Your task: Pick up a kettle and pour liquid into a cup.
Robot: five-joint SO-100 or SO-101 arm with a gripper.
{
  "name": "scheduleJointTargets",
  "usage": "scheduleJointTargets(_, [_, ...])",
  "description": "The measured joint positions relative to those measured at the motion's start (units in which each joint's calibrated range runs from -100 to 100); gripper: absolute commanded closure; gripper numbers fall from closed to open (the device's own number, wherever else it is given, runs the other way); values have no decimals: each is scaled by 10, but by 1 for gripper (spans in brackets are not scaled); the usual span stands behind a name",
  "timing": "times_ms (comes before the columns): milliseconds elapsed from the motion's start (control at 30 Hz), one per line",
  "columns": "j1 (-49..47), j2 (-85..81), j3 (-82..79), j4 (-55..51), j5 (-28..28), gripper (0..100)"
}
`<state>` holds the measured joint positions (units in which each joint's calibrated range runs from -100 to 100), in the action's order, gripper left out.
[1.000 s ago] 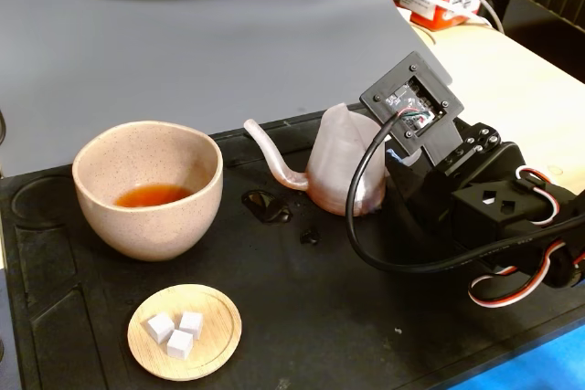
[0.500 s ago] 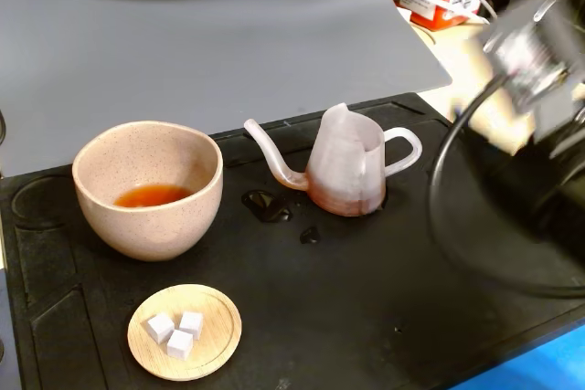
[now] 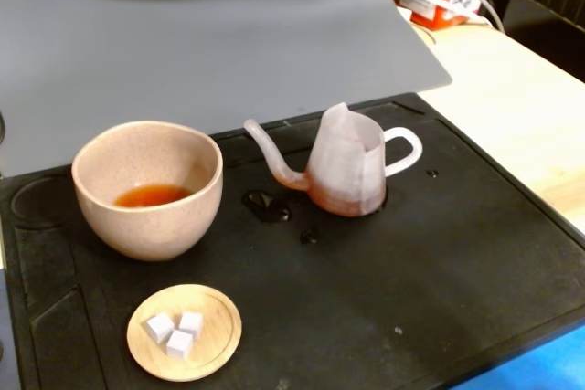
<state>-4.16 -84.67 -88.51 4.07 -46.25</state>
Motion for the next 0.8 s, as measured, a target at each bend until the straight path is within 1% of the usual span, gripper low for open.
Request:
scheduleJointTargets(33, [-1,-22,-15,-32,-9,99])
scheduleJointTargets(67, [0,-86,-62,-89,-39,99])
scheduleJointTargets(100, [-3,-132,-89,-135,-55,99])
scheduleJointTargets(200, [-8,-139,-111,-252,-58,99])
scheduleJointTargets(267, [-5,-139,-111,-464,-58,99])
scheduleJointTargets(333, [-5,-140,-111,-612,-58,99])
scheduleJointTargets(367, [-5,-139,-111,-657,-58,99])
scheduleJointTargets(400, [-5,-139,-111,-665,-58,99])
scheduleJointTargets(433, [-5,-139,-111,-714,-58,99])
scheduleJointTargets(500, [-5,-140,-111,-779,-58,99])
scheduleJointTargets(800, [-5,-140,-111,-789,-57,99])
